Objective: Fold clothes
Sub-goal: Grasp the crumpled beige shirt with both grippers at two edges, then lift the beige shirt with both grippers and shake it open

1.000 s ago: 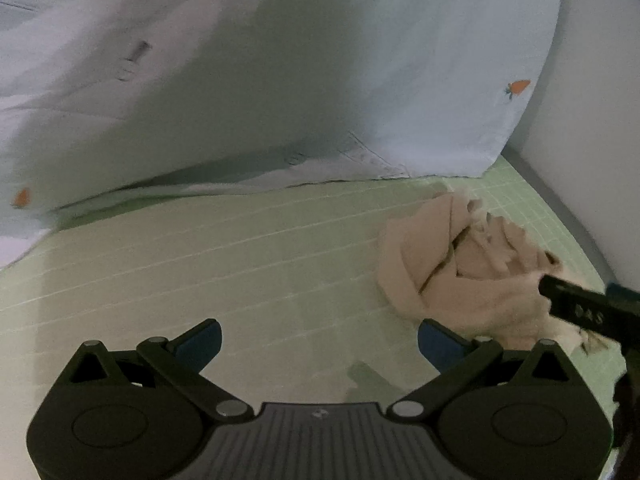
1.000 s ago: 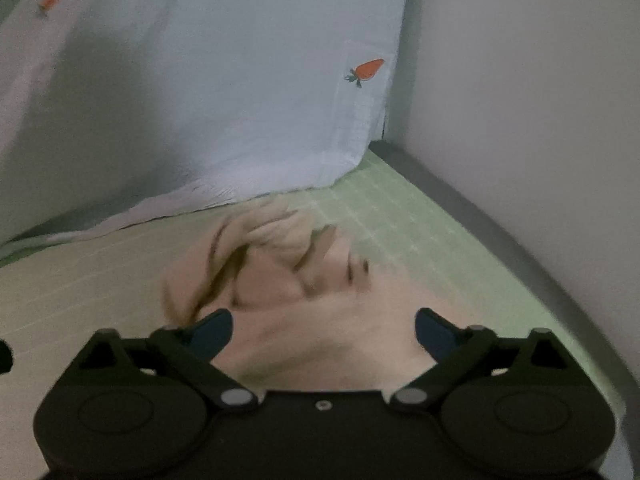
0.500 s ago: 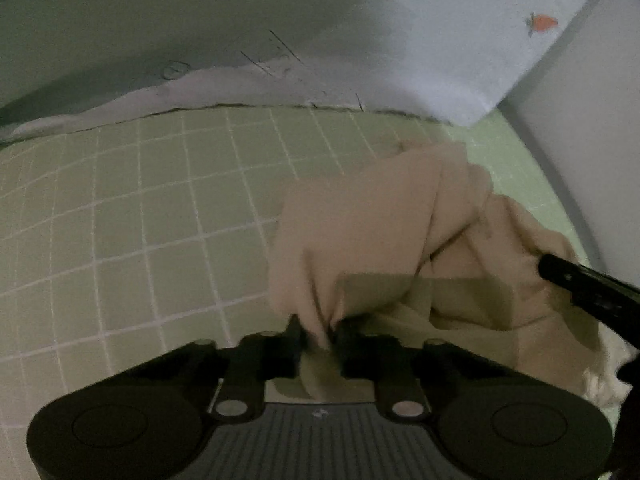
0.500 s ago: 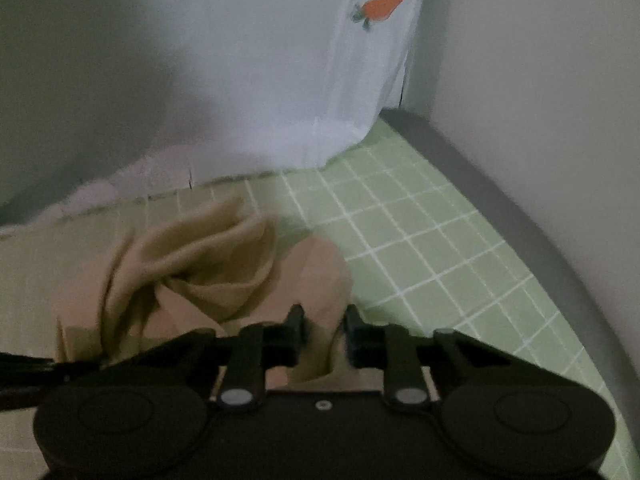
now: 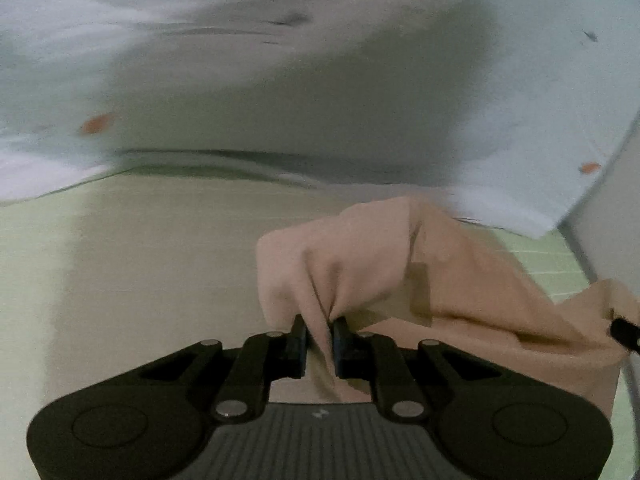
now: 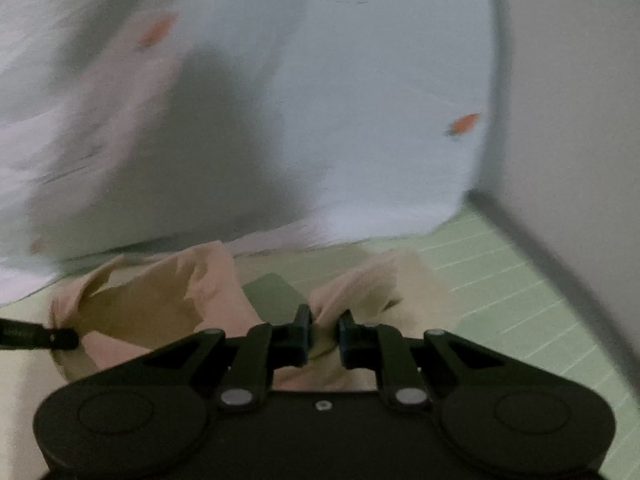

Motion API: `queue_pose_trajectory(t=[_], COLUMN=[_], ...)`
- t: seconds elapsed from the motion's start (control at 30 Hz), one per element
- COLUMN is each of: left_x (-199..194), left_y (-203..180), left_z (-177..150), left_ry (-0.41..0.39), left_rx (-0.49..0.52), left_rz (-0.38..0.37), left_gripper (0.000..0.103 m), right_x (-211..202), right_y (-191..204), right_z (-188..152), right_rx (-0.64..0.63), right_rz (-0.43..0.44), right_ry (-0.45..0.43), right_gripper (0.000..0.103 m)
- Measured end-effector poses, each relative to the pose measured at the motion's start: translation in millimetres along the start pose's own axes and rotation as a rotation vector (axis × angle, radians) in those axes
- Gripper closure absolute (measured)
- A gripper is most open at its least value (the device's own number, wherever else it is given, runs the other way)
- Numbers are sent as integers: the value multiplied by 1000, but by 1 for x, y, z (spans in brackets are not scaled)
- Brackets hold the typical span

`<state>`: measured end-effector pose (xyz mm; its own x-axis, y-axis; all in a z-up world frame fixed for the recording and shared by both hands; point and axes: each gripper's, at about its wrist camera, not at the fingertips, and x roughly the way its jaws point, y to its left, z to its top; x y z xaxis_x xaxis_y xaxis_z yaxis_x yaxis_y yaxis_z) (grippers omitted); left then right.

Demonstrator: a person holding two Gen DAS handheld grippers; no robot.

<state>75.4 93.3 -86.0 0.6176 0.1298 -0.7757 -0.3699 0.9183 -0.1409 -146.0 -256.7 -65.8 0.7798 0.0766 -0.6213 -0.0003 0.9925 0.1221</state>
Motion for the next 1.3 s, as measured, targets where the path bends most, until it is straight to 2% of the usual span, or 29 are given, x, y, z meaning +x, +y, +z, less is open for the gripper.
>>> queue_pose_trajectory(t=[0.13,0.2,0.27,0.33,0.47,0.53,0.63,0.7,0.77,0.83,0.87,0.9,0.93,1.0,1.07,1.23,1.27,1.3], left_x=[-24,-27,-31,-38,-51,-57,-63,-67,-63,-60,-57,-54,-50,-43,-34,-14,-10,-6], left_y=[74,110,137,155,167,168,173,176,181,183,186,188,191,196,203,201,200,200], left_z=[-47,-71,-89,-101,-112,-113,-113,-115,-116,-115,-115,-115,-115,-115,-113,-108,-107,-106], left_ry=[70,126,164,169,163,156,134,125,127,126,134,141,148,164,181,238,249,261], left_rx=[-137,-227,-276,-314,-354,-360,-382,-412,-426,-414,-414,-414,-414,-416,-419,-365,-353,-341], left_rz=[114,155,186,180,148,131,81,60,72,97,107,117,128,146,161,188,193,198], left_gripper=[89,89,88,87,77,72,57,53,53,51,46,41,32,31,31,31,31,32], right_x=[-10,-8,-9,-12,-18,-12,2,5,12,9,6,3,1,-4,-6,11,17,22], right_y=[50,75,94,106,125,136,155,166,166,155,149,142,133,112,91,60,55,51], right_z=[-36,-55,-67,-72,-75,-73,-74,-78,-81,-85,-87,-89,-91,-96,-103,-133,-140,-147], right_rx=[-28,-84,-132,-174,-224,-261,-329,-331,-288,-225,-194,-162,-130,-56,17,179,205,231], right_rz=[92,102,90,63,31,42,87,115,86,32,5,-32,-75,-152,-194,-158,-148,-138], right_ry=[127,206,241,240,184,173,179,213,256,252,246,237,227,232,268,399,426,453], right_gripper=[87,85,78,65,51,41,39,38,38,37,34,27,21,20,19,18,19,25])
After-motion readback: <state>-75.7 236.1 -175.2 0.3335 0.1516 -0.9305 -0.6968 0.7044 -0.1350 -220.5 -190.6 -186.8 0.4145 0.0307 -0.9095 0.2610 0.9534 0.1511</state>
